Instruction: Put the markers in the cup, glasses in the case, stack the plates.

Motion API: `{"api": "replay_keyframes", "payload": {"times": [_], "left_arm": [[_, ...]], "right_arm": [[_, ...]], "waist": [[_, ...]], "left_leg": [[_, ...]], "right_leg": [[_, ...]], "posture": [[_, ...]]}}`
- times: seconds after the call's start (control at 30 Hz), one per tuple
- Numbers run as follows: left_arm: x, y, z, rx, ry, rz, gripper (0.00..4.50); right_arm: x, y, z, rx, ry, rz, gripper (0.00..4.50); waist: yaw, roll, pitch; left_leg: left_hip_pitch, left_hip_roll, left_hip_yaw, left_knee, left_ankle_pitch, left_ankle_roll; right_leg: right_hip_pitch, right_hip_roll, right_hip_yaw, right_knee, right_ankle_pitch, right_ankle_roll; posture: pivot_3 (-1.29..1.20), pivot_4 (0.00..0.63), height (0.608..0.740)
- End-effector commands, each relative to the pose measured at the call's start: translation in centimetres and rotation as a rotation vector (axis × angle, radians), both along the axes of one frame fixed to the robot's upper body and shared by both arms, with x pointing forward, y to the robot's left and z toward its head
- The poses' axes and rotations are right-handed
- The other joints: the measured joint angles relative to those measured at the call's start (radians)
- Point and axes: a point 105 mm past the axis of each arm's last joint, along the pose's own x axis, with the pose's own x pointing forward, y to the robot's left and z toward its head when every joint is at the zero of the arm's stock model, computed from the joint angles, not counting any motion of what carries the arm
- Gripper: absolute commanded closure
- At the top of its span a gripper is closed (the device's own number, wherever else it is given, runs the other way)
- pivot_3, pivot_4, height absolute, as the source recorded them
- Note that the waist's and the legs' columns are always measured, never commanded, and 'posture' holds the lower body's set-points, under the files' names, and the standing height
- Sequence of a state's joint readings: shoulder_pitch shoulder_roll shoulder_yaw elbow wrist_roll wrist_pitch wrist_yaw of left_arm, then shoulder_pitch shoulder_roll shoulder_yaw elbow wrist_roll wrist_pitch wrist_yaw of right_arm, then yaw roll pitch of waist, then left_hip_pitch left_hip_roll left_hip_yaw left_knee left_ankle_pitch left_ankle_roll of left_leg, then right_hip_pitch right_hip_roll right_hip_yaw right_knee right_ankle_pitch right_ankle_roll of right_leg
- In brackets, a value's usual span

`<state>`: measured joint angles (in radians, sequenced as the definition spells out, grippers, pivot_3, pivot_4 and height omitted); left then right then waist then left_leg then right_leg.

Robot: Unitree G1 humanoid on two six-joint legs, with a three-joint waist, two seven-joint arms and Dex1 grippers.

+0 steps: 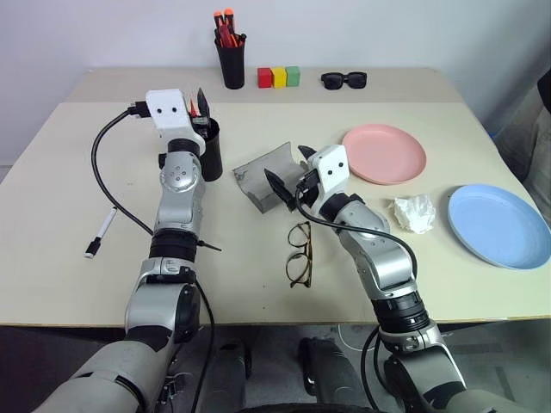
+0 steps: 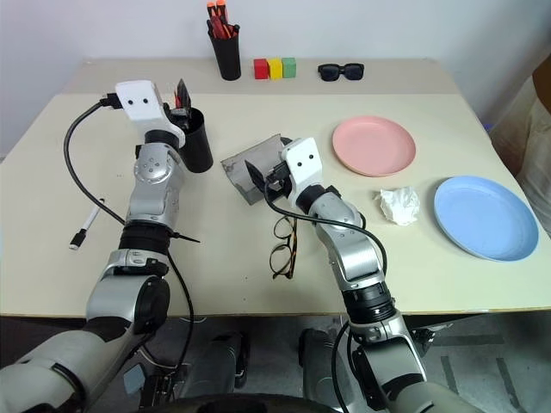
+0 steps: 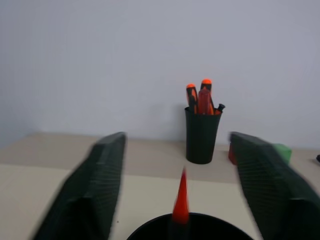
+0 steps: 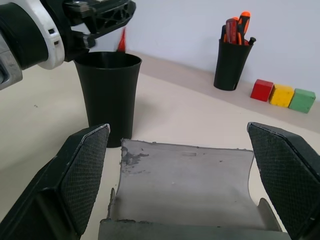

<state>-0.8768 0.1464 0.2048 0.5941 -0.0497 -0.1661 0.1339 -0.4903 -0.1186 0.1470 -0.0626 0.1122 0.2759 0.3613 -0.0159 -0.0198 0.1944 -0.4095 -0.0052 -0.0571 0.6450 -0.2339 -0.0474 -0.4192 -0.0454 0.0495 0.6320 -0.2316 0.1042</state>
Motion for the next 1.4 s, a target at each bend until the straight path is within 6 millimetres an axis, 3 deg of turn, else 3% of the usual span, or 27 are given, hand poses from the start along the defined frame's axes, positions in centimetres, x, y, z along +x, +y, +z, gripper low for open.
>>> {"api": "replay_keyframes", "payload": {"times": [0.03, 0.17, 0.3, 0.4, 0.5, 0.53, 0.63, 0.73, 1.1, 1.23, 1.4], "left_arm": [[-0.6, 0.4, 1.4, -0.041, -0.061, 0.014, 1.18], [-1.3, 3.5, 2.7, -0.163, -0.091, 0.122, 1.18], [-2.8, 9.1, 3.0, -0.214, -0.021, 0.322, 1.18], [-4.2, 13.0, 1.9, -0.189, 0.138, 0.439, 1.18], [-5.4, 15.4, -1.8, -0.127, 0.447, 0.421, 0.31], [-6.1, 15.8, -3.2, -0.143, 0.546, 0.385, 0.07], [-7.5, 15.5, -5.9, -0.204, 0.738, 0.224, 0.07], [-9.2, 16.0, -7.8, -0.259, 0.867, 0.174, 0.07], [-12.6, 16.4, -11.0, -0.160, 1.161, 0.174, 0.07], [-12.6, 16.5, -11.1, -0.156, 1.157, 0.181, 1.27], [-11.8, 16.5, -10.4, -0.171, 1.090, 0.199, 3.68]], "right_arm": [[-0.2, 0.2, 1.5, 0.014, -0.058, 0.012, 0.00], [-0.4, 0.5, 1.5, 0.014, -0.058, 0.024, 0.00], [-0.6, 0.5, 1.5, 0.012, -0.056, 0.028, 0.00], [-0.8, 0.3, 1.3, 0.009, -0.048, 0.027, 0.00], [-0.8, 0.3, 0.9, 0.004, -0.035, 0.033, 0.00], [-0.9, 0.3, 0.8, 0.002, -0.031, 0.038, 0.00], [-0.9, 0.5, 0.6, -0.002, -0.025, 0.049, 0.00], [-0.9, 0.5, 0.5, -0.009, -0.020, 0.059, 0.00], [-1.7, -1.1, -0.6, -0.090, 0.010, 0.109, 0.00], [-1.9, -1.3, -0.7, -0.095, 0.014, 0.105, 0.00], [-2.6, -0.8, -1.1, -0.098, 0.038, 0.148, 0.00]], "waist": [[0.000, 0.000, 0.000], [-0.001, 0.000, 0.000], [-0.007, 0.000, 0.000], [-0.012, 0.000, 0.000], [-0.018, 0.000, 0.000], [-0.020, 0.000, 0.000], [-0.020, 0.000, 0.000], [-0.023, 0.000, 0.000], [-0.028, 0.000, 0.000], [-0.028, 0.000, 0.000], [-0.028, 0.000, 0.000]], "left_leg": [[0.000, 0.000, 0.000, 0.000, 0.000, 0.000], [0.000, 0.000, 0.000, 0.000, 0.000, 0.000], [0.000, 0.000, 0.000, 0.000, 0.000, 0.000], [0.000, 0.000, 0.000, 0.000, 0.000, 0.000], [0.000, 0.000, -0.001, -0.001, 0.000, 0.000], [0.000, 0.000, -0.001, -0.001, 0.000, 0.000], [0.000, 0.000, -0.002, 0.000, 0.000, 0.000], [0.000, 0.000, -0.003, 0.000, 0.000, 0.000], [0.001, 0.000, -0.002, -0.001, 0.000, -0.001], [0.002, 0.001, -0.002, -0.002, 0.000, -0.001], [0.002, 0.001, -0.002, -0.002, 0.000, -0.001]], "right_leg": [[0.000, 0.000, 0.000, 0.000, 0.000, 0.000], [0.000, 0.000, 0.000, 0.000, 0.000, 0.000], [-0.001, 0.001, 0.000, 0.001, 0.000, 0.000], [-0.001, 0.001, 0.000, 0.002, 0.000, 0.000], [-0.001, 0.000, 0.000, 0.003, 0.000, 0.000], [-0.001, 0.000, 0.000, 0.003, 0.000, 0.000], [-0.001, 0.000, -0.001, 0.003, 0.000, 0.000], [-0.001, 0.000, -0.001, 0.003, 0.000, 0.000], [-0.001, 0.000, 0.000, 0.003, 0.000, -0.001], [-0.001, 0.000, 0.000, 0.003, 0.000, -0.001], [-0.001, 0.000, 0.000, 0.003, 0.000, -0.001]], "posture": [[0.00, 0.150, 0.740], [0.00, 0.150, 0.740], [0.00, 0.150, 0.740], [0.00, 0.150, 0.740], [0.00, 0.150, 0.740], [0.00, 0.150, 0.740], [0.00, 0.150, 0.740], [0.00, 0.150, 0.740], [0.00, 0.150, 0.740], [0.00, 0.150, 0.740], [0.00, 0.150, 0.740]]}}
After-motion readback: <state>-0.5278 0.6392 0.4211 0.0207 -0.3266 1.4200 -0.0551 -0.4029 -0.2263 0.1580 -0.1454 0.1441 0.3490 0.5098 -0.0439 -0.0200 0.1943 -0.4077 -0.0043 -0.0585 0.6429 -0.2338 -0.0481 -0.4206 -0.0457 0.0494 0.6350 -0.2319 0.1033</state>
